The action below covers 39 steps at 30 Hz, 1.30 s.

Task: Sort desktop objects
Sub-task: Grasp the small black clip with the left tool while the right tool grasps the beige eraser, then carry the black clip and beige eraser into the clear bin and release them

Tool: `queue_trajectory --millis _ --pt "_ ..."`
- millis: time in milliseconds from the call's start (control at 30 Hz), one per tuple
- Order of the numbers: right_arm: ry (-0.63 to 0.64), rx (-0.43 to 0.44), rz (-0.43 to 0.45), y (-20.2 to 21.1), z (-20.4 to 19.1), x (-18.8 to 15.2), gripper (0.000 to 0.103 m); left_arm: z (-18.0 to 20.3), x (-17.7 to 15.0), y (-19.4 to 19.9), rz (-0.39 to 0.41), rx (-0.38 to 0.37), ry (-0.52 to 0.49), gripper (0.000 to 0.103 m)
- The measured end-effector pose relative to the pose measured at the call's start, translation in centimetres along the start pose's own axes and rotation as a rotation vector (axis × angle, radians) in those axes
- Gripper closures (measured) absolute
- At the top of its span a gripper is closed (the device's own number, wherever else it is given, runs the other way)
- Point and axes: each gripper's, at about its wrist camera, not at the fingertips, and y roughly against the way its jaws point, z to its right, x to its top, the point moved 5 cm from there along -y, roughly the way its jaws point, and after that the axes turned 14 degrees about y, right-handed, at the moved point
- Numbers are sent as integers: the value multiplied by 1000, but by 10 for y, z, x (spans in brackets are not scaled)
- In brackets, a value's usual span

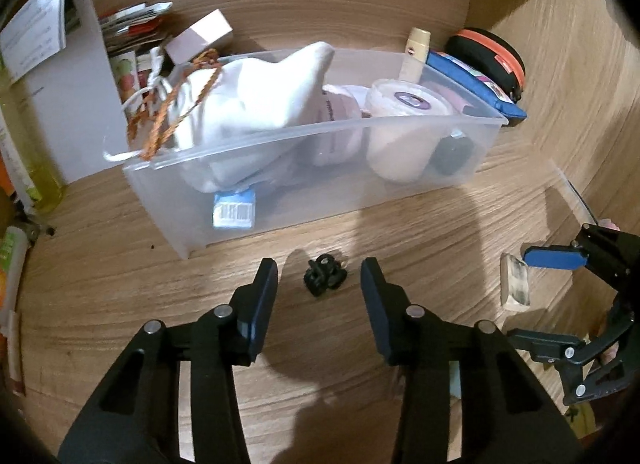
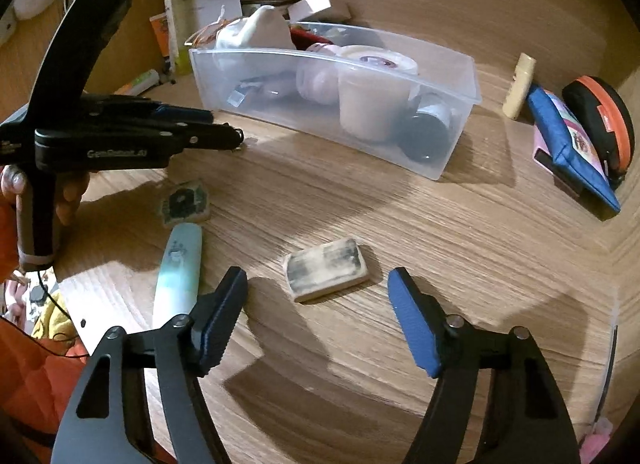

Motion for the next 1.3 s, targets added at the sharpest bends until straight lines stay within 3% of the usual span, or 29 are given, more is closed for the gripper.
queue_trajectory --millis 133,267,400,533,800,1300 --pt "8 10 -5 0 -2 1 44 0 1 -8 -30 8 3 61" --pt "12 13 -3 -1 -2 3 49 -1 1 -11 -47 7 14 70" --pt "7 16 4 1 0 3 61 -3 5 -11 -46 9 14 72" --pt "-9 23 14 0 3 6 61 -5 8 -12 -45 6 22 80" --pt "-59 24 45 5 14 10 61 -2 12 -3 -4 5 20 80" --pt "-78 -64 144 32 51 42 61 18 41 39 117 -92 15 80"
